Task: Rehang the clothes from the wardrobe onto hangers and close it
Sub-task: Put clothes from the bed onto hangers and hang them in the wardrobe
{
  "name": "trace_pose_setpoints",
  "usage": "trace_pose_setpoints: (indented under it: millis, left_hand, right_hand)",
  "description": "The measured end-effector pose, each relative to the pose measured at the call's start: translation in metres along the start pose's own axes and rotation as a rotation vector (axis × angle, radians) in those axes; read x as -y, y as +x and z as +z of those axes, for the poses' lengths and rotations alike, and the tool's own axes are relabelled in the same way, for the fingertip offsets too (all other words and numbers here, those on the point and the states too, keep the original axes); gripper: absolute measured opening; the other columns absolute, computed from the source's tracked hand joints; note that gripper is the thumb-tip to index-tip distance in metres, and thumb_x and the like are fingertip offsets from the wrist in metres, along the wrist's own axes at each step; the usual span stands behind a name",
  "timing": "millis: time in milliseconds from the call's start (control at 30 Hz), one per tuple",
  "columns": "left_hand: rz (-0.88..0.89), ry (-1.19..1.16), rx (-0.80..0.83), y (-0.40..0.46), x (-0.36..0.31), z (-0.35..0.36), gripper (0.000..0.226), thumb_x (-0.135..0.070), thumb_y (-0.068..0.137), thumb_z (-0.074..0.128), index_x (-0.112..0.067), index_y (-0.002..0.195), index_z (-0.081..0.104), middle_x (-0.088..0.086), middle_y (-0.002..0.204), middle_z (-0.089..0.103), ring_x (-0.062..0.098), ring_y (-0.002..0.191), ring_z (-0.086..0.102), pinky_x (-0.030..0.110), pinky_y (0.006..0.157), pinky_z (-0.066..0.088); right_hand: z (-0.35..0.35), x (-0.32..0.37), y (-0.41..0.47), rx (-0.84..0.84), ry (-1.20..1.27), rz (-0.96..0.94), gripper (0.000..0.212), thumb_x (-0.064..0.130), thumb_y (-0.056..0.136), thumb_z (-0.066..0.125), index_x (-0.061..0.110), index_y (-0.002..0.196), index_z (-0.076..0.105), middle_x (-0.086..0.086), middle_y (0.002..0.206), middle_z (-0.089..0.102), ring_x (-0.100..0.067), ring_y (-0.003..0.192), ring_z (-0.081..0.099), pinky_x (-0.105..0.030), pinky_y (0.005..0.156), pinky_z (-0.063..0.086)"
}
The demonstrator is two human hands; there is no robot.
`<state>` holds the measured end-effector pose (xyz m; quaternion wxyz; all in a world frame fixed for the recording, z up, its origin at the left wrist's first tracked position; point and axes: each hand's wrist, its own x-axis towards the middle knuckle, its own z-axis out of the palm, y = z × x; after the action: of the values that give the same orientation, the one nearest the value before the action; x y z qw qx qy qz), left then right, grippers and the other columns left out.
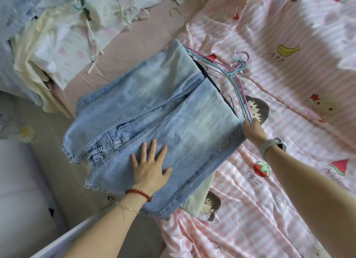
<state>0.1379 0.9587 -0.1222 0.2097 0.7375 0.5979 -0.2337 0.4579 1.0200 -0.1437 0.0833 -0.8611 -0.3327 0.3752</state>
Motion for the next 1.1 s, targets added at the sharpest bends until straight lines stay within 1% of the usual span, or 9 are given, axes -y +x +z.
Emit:
trace_pose_setpoints:
  millis: [100,267,333,433,500,600,800,1000,1100]
  left_hand:
    - [0.004,-0.001,0.045,0.002,0.001,-0.005,0.071,-0.059,0.09,0.033,-0.035,0.146,-0.003,0.001,0.154,-0.02,0.029,0.14,-0.02,0.06,0.109,-0.001]
    - [0.015,-0.019,0.12,0.004,0.007,-0.015,0.069,-0.059,0.09,0.032,-0.038,0.146,-0.003,-0.003,0.153,-0.023,0.026,0.141,-0.02,0.057,0.111,0.0]
    - [0.017,-0.027,0.151,0.003,0.008,-0.02,0.068,-0.058,0.091,0.033,-0.037,0.146,-0.002,-0.004,0.153,-0.023,0.025,0.141,-0.02,0.056,0.113,0.0]
    - [-0.007,-0.15,0.152,0.001,0.005,-0.029,0.065,-0.054,0.092,0.035,-0.035,0.147,0.005,-0.006,0.154,-0.018,0.021,0.142,-0.016,0.053,0.114,0.001]
    - [-0.015,-0.286,0.038,-0.002,0.004,-0.038,0.063,-0.048,0.094,0.038,-0.031,0.147,0.011,-0.005,0.156,-0.012,0.02,0.143,-0.008,0.049,0.116,0.007]
    - [0.003,-0.452,-0.225,-0.004,0.005,-0.065,0.062,-0.037,0.095,0.044,-0.023,0.147,0.014,-0.002,0.156,-0.006,0.019,0.143,-0.002,0.043,0.116,0.011]
    - [0.125,-0.536,-0.769,0.007,0.02,-0.169,0.067,-0.025,0.091,0.053,-0.008,0.145,0.018,0.012,0.154,0.012,0.025,0.143,0.008,0.034,0.114,0.01]
    - [0.164,-0.327,-0.826,0.013,0.028,-0.239,0.064,-0.037,0.095,0.041,-0.019,0.148,0.009,0.003,0.157,0.0,0.022,0.143,-0.008,0.043,0.113,-0.004]
    - [0.174,-0.226,-0.792,0.008,0.038,-0.25,0.045,-0.037,0.097,0.038,-0.018,0.138,0.038,0.001,0.149,0.03,0.02,0.143,0.011,0.049,0.112,-0.003]
  right_hand:
    - [0.004,0.003,0.005,-0.122,0.053,-0.019,0.038,0.023,0.095,0.032,-0.007,0.104,0.053,-0.029,0.105,0.057,-0.04,0.095,0.055,-0.034,0.072,0.037]
    - [-0.005,0.025,0.002,-0.221,0.154,-0.079,0.027,0.025,0.093,0.041,0.0,0.087,0.048,-0.019,0.084,0.057,-0.034,0.077,0.055,-0.03,0.058,0.034]
    - [-0.018,0.039,0.005,-0.21,0.147,-0.091,0.025,0.021,0.091,0.041,-0.002,0.095,0.051,-0.021,0.092,0.061,-0.028,0.072,0.049,-0.028,0.064,0.034]
    - [-0.029,0.061,0.001,-0.187,0.14,-0.154,0.033,0.026,0.092,0.04,-0.001,0.107,0.052,-0.023,0.102,0.062,-0.034,0.084,0.055,-0.03,0.07,0.034]
    - [-0.029,0.074,-0.012,-0.237,0.135,-0.226,0.032,0.031,0.093,0.041,0.001,0.098,0.053,-0.025,0.099,0.062,-0.04,0.09,0.057,-0.033,0.069,0.034]
    - [-0.021,0.084,-0.045,-0.326,0.118,-0.337,0.036,0.041,0.093,0.043,0.01,0.075,0.046,-0.02,0.079,0.061,-0.039,0.08,0.058,-0.033,0.06,0.031]
    - [-0.034,0.104,-0.096,-0.339,0.057,-0.465,0.046,0.054,0.087,0.046,0.019,0.06,0.038,0.0,0.057,0.046,-0.031,0.066,0.054,-0.029,0.055,0.026]
    - [-0.065,0.12,-0.132,-0.455,0.122,-0.632,0.043,0.05,0.085,0.053,0.018,0.058,0.045,0.001,0.052,0.046,-0.022,0.056,0.045,-0.03,0.053,0.025]
    - [-0.069,0.13,-0.147,-0.463,0.132,-0.72,0.044,0.048,0.084,0.056,0.015,0.056,0.047,0.0,0.049,0.046,-0.023,0.053,0.048,-0.032,0.053,0.031]
